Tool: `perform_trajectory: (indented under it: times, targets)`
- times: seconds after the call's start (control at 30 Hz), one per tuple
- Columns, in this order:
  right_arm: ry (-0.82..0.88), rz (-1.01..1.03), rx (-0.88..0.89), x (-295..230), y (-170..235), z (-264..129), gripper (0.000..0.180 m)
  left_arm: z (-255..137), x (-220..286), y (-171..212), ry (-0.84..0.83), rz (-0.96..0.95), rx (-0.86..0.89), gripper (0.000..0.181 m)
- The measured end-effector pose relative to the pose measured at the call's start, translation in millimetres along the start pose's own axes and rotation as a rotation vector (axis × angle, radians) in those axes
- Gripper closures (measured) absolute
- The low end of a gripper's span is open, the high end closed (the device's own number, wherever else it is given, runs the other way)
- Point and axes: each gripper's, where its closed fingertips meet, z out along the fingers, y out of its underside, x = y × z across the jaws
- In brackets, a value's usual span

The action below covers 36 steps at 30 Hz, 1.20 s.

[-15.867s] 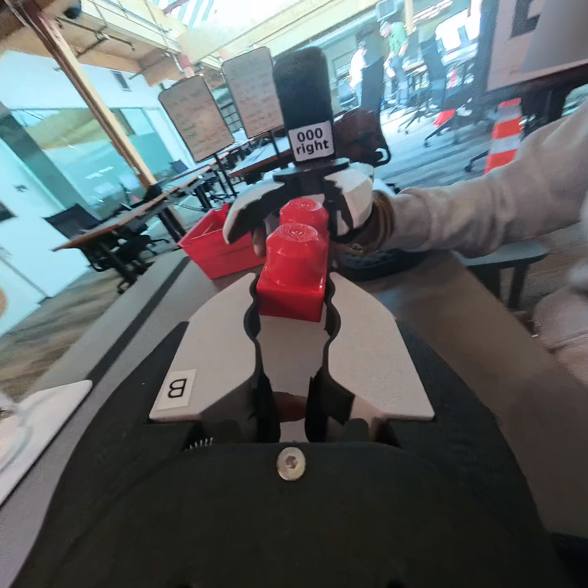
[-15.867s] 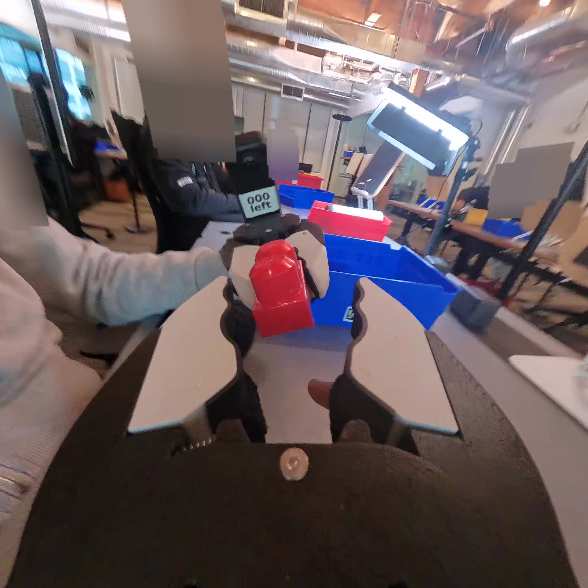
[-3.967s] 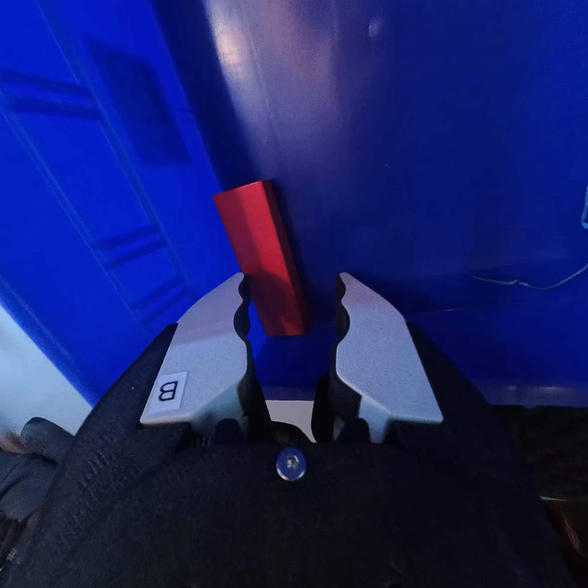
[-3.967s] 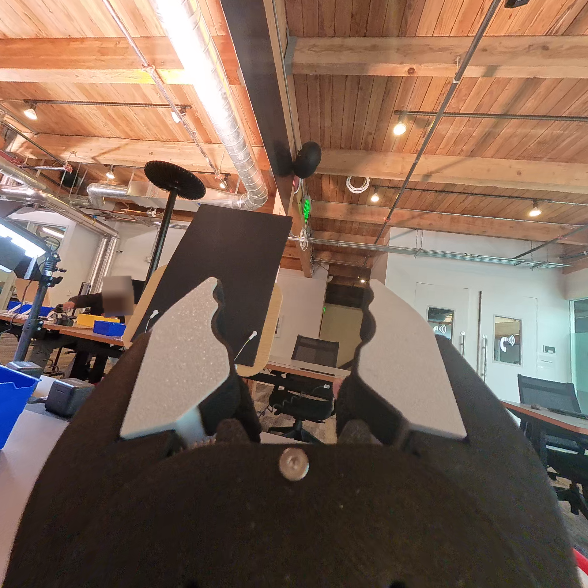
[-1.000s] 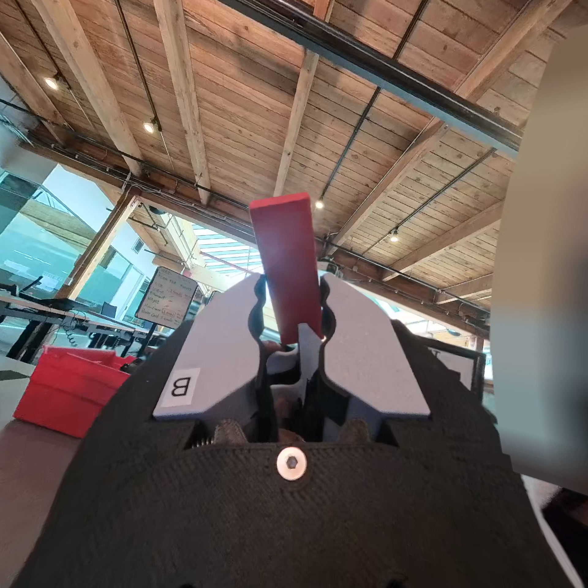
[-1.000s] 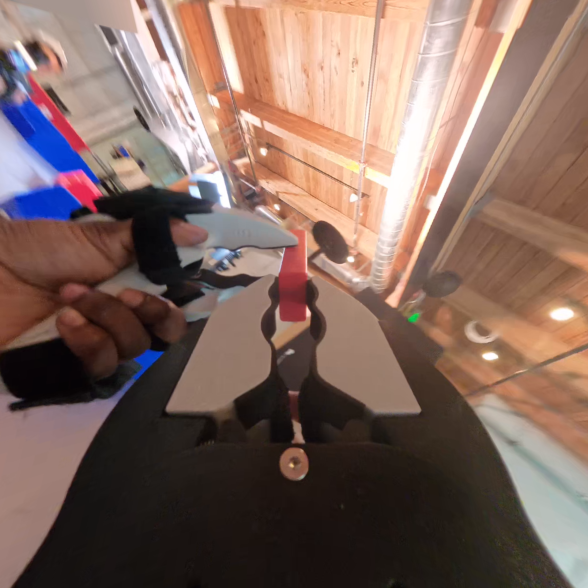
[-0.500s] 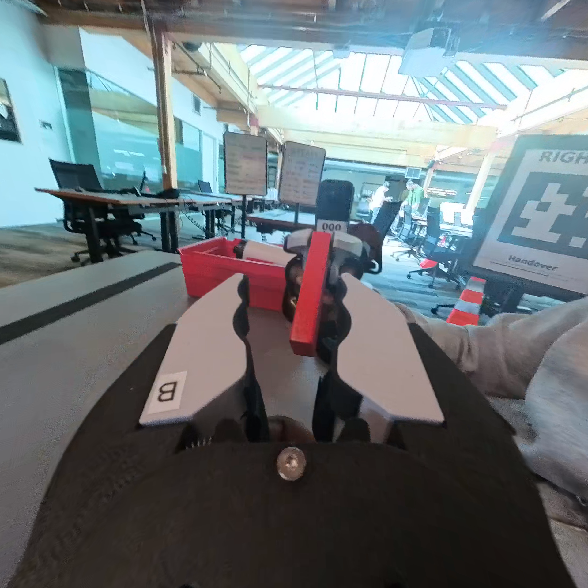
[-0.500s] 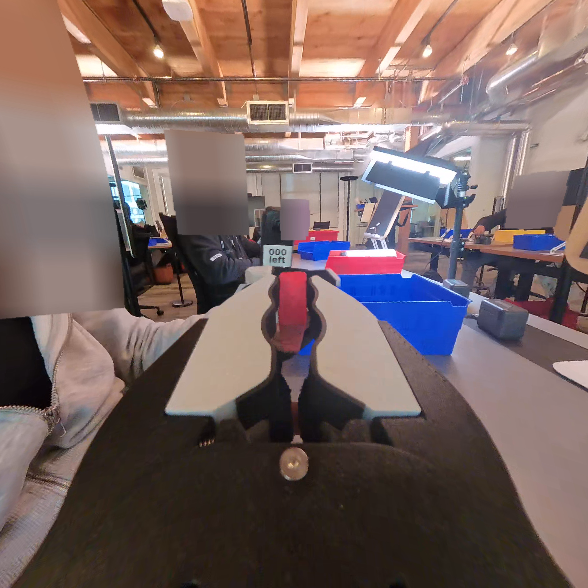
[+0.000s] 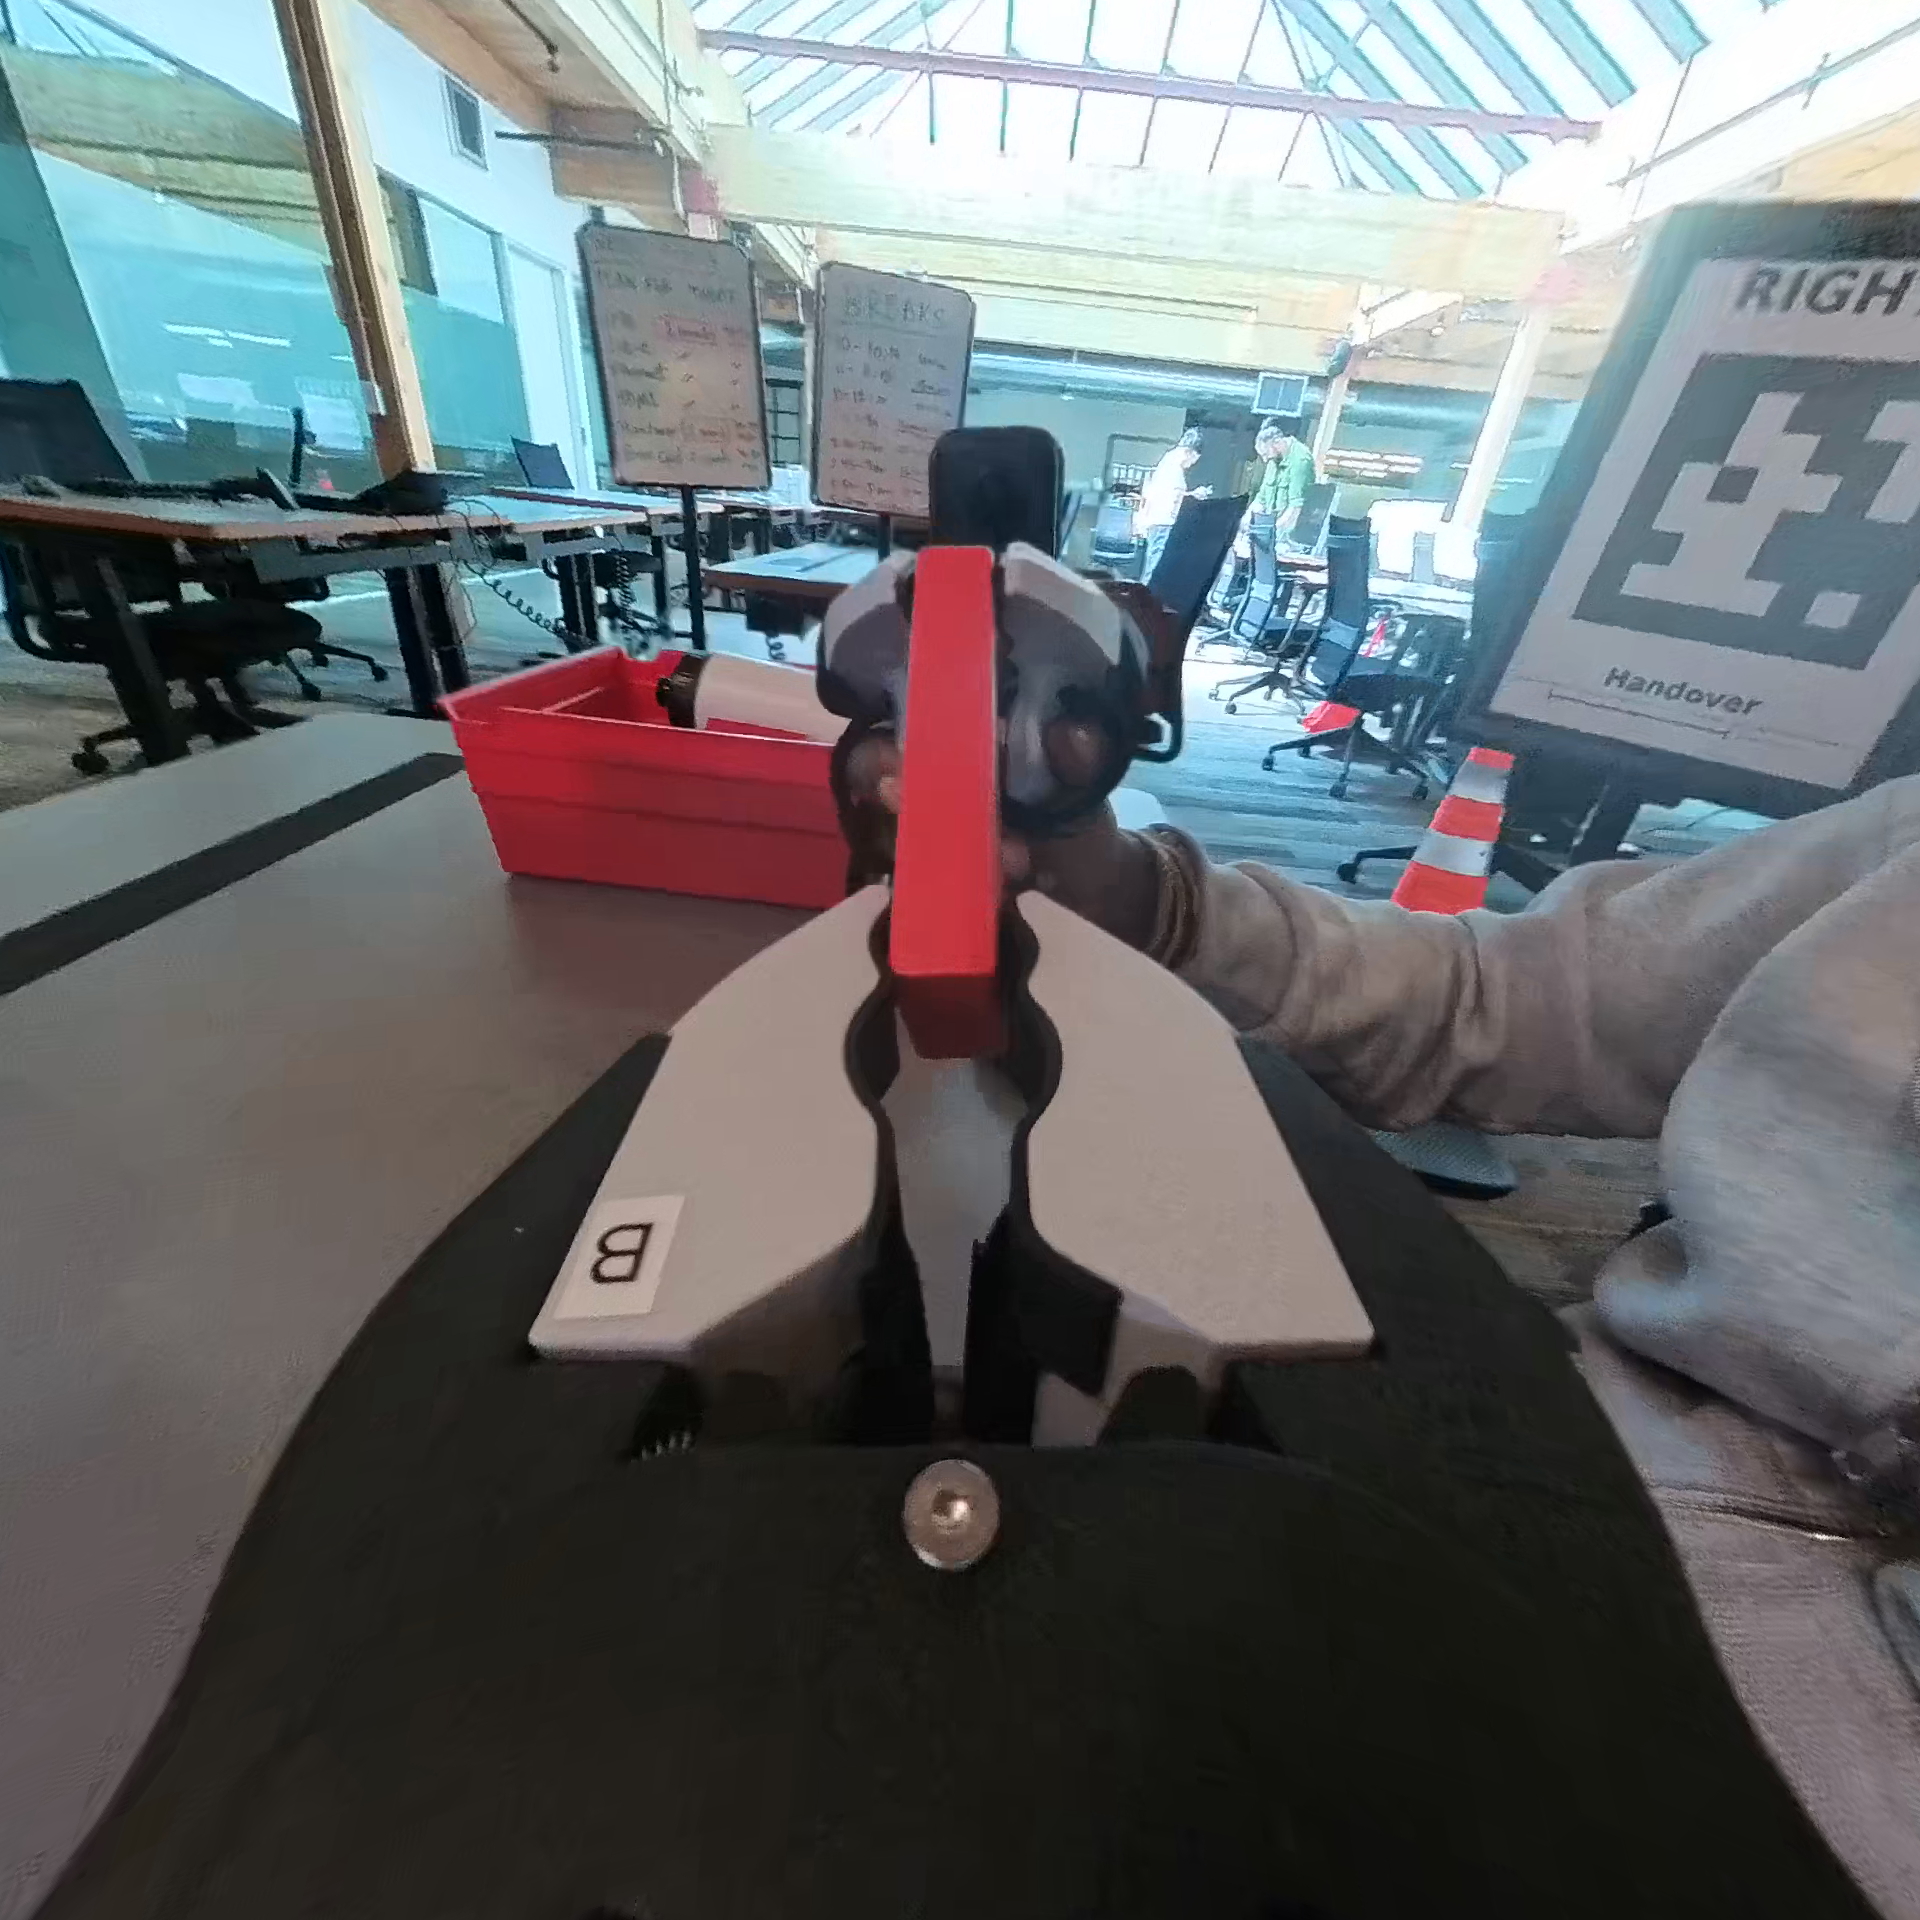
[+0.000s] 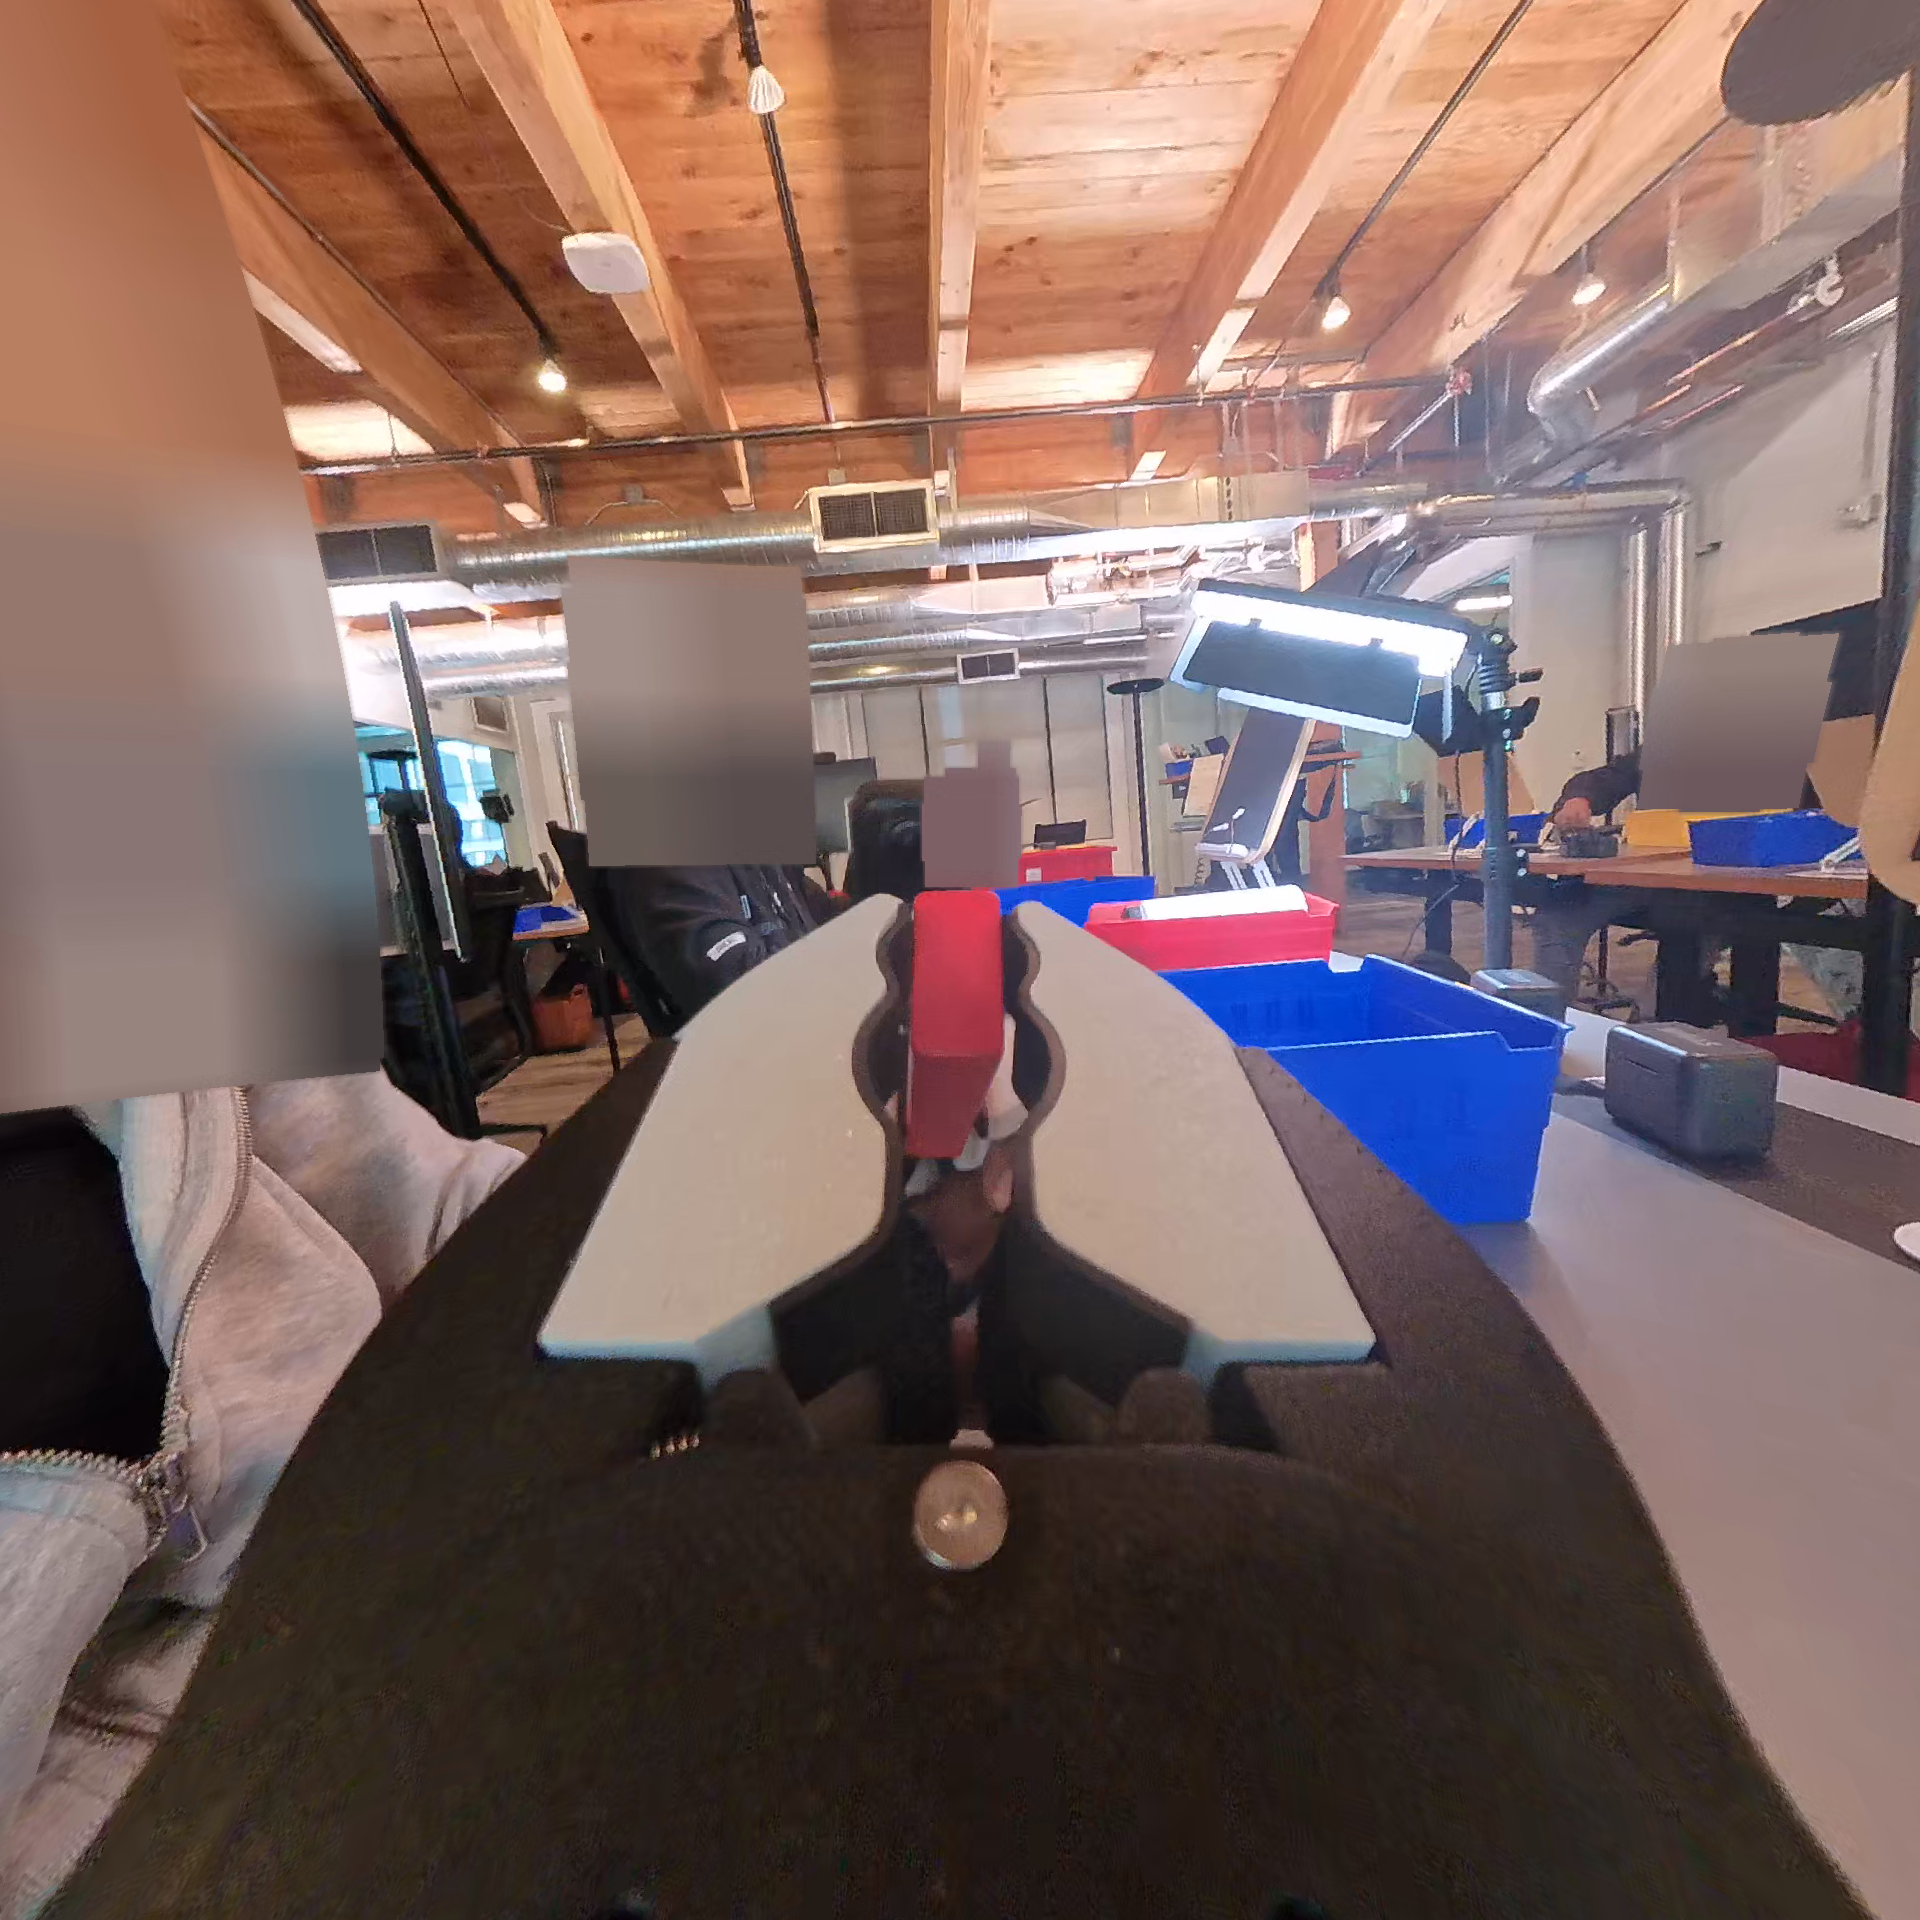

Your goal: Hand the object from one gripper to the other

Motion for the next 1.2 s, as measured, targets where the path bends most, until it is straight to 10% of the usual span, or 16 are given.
perform_trajectory:
  times: [0.27,0.6,0.77,0.93,1.03,1.2]
  targets:
    - [0.068,-0.682,-0.408,0.2,41.9,-8.9,0.106,-19.4,10.0,11.8,0.203,-0.410,-0.144,0.165]
    - [-0.045,-0.963,-0.581,-14.3,75.9,-9.3,0.134,-22.1,18.7,30.9,0.244,-0.462,-0.275,0.165]
    - [-0.054,-0.899,-0.572,-16.9,73.6,-8.9,0.144,-19.8,21.9,19.2,0.284,-0.409,-0.200,0.156]
    - [-0.014,-0.552,-0.435,-15.1,52.6,-4.3,0.145,-15.6,5.5,-5.1,0.002,0.198,-0.036,0.071]
    - [-0.010,-0.353,-0.393,-11.2,49.5,-3.0,0.145,-15.8,-1.8,-7.4,-0.137,0.477,-0.029,0.092]
    - [-0.025,-0.269,-0.410,-12.2,54.9,-1.7,0.145,-18.7,8.4,-11.6,-0.038,0.354,0.010,0.134]
